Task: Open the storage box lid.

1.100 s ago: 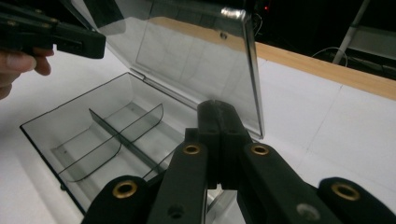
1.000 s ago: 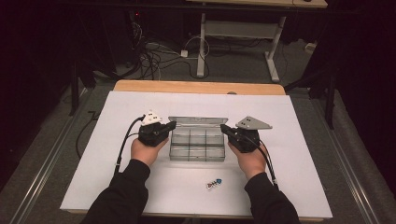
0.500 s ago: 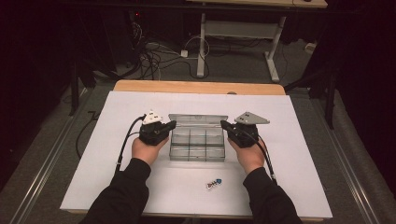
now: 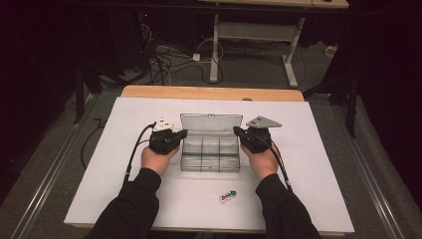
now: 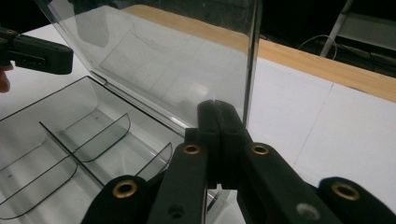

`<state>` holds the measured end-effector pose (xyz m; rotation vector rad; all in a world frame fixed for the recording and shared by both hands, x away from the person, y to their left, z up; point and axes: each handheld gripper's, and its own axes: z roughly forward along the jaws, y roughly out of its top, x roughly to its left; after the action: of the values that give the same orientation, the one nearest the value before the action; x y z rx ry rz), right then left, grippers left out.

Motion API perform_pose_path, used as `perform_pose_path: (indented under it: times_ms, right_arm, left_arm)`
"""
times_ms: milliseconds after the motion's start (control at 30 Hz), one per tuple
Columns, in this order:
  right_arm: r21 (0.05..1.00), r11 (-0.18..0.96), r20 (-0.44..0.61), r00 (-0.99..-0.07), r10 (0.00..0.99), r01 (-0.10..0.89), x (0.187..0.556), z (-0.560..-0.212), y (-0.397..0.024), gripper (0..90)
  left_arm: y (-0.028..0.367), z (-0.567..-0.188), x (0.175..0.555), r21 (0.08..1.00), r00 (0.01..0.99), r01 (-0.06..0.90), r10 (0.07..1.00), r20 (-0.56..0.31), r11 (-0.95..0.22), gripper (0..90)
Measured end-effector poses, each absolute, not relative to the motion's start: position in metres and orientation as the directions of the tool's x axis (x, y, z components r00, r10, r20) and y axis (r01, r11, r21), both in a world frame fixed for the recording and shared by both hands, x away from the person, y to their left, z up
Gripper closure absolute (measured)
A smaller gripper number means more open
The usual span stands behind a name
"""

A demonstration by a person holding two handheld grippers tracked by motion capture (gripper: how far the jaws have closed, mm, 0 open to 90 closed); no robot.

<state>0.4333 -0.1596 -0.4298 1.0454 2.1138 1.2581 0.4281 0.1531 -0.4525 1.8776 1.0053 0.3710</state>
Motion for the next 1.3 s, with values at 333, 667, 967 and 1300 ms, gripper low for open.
perform_pose_path:
  times_ms: [333, 667, 967, 1300]
  right_arm:
    - [0.866, 0.288, 0.007, -0.586, 0.811, 0.409, 0.445, -0.436, -0.163, 90.0]
    - [0.861, 0.295, 0.015, -0.599, 0.8, 0.414, 0.431, -0.443, -0.172, 90.0]
    - [0.857, 0.285, 0.029, -0.592, 0.805, 0.43, 0.398, -0.46, -0.196, 90.0]
    - [0.868, 0.293, 0.002, -0.592, 0.806, 0.402, 0.363, -0.464, -0.217, 90.0]
  left_arm:
    - [0.157, -0.453, 0.429, 0.834, 0.612, 0.499, 0.777, -0.146, -0.236, 88.4]
    - [0.174, -0.454, 0.419, 0.817, 0.594, 0.519, 0.793, -0.135, -0.249, 88.4]
    - [0.195, -0.464, 0.388, 0.816, 0.597, 0.517, 0.792, -0.128, -0.258, 88.2]
    - [0.213, -0.469, 0.35, 0.824, 0.604, 0.491, 0.792, -0.087, -0.284, 87.6]
